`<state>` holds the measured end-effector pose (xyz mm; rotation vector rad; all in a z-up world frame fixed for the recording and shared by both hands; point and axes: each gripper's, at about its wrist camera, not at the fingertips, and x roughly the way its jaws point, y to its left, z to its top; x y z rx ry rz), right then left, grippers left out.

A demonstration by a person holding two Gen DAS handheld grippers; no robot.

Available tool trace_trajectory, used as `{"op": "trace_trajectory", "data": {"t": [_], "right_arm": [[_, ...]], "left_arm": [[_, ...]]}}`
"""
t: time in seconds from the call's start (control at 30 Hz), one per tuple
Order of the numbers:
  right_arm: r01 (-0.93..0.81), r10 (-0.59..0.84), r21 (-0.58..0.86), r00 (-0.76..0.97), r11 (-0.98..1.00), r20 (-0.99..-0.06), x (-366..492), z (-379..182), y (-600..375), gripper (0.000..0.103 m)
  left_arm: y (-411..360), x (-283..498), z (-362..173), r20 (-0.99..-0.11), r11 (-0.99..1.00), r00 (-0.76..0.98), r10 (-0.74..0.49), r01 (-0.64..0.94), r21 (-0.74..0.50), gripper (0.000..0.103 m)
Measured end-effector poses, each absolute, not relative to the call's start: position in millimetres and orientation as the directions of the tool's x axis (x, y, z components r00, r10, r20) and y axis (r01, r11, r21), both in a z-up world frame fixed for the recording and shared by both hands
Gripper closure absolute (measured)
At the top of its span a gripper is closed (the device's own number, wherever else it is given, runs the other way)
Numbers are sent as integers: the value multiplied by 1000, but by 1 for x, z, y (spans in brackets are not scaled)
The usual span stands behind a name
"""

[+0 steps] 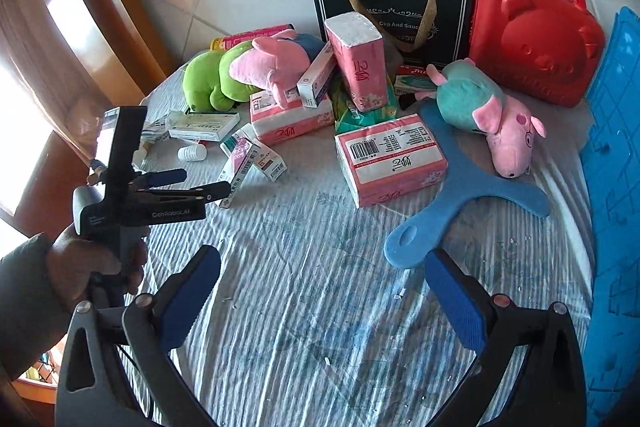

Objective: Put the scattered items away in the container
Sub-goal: 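Grasp the pink-white ointment box with the left tool while the right tool grasps a white medicine box, then lift the ointment box with the left tool while the right tool lifts the medicine box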

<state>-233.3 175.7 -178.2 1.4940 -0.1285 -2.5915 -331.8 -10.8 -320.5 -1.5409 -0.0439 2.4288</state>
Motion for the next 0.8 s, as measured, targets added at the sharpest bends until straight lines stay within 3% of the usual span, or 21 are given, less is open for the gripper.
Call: {"op": "trace_trajectory", "data": {"t": [0.13,0.2,0.27,0.33,0.8], "right_arm": [[80,-159,138,-460,-987,-874,-237,-193,168,0],[86,-154,129,-445,-988,-882,-241,-202,162,0],[98,-150,119,-435,-988,-888,-248,-209,154,0],[121,-156,114,-444,-986,-883,-258,-212,145,0],[383,-136,-49,-440,-923,-887,-361,-276,56,0]], "left_arm": [[-10,-349,-345,-899,-962,-368,237,-219,-164,21],[-12,-354,-353,-905,-961,-351,239,-222,-168,33],[-14,-356,-355,-902,-954,-340,268,-226,-198,61],[-16,-355,-355,-901,-951,-333,279,-228,-210,73],[-64,-315,-337,-865,-949,-392,312,-170,-265,75]]}}
